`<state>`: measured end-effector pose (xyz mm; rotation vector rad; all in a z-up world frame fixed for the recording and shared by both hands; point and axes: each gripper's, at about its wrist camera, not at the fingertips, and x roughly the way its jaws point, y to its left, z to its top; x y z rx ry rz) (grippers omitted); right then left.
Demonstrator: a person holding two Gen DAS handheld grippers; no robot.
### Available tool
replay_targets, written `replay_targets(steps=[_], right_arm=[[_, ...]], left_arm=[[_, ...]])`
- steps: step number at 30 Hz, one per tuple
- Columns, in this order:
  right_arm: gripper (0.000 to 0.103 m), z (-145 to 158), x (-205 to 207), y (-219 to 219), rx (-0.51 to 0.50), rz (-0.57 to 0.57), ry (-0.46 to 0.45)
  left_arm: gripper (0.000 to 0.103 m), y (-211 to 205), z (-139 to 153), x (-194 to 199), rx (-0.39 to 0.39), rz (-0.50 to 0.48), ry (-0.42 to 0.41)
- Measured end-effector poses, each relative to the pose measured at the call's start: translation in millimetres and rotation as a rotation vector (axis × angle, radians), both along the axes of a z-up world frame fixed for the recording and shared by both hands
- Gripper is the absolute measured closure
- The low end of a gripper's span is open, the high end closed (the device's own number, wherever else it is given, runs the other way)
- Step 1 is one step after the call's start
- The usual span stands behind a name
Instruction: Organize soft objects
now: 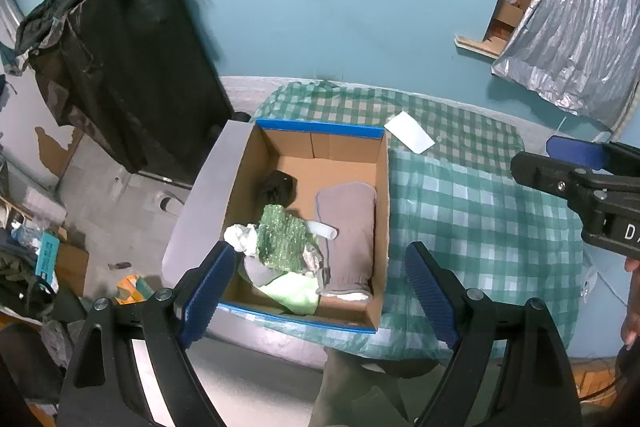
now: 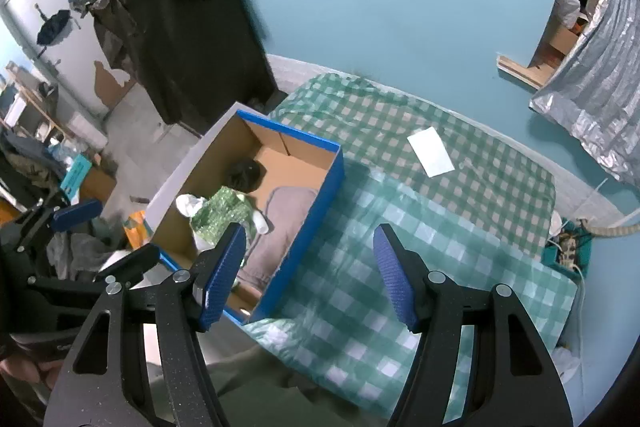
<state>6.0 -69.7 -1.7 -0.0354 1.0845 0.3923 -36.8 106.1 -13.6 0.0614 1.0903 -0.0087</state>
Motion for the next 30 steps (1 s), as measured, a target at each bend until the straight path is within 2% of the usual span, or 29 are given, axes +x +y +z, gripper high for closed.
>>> replay_targets(steps=[30], right_arm=[[0.037,4.0,-10.2,-1.3,0.018,-0.009,0.001]], left_arm=[[0.015,-5.1,4.6,-8.1,0.014,-0.008,0.011]])
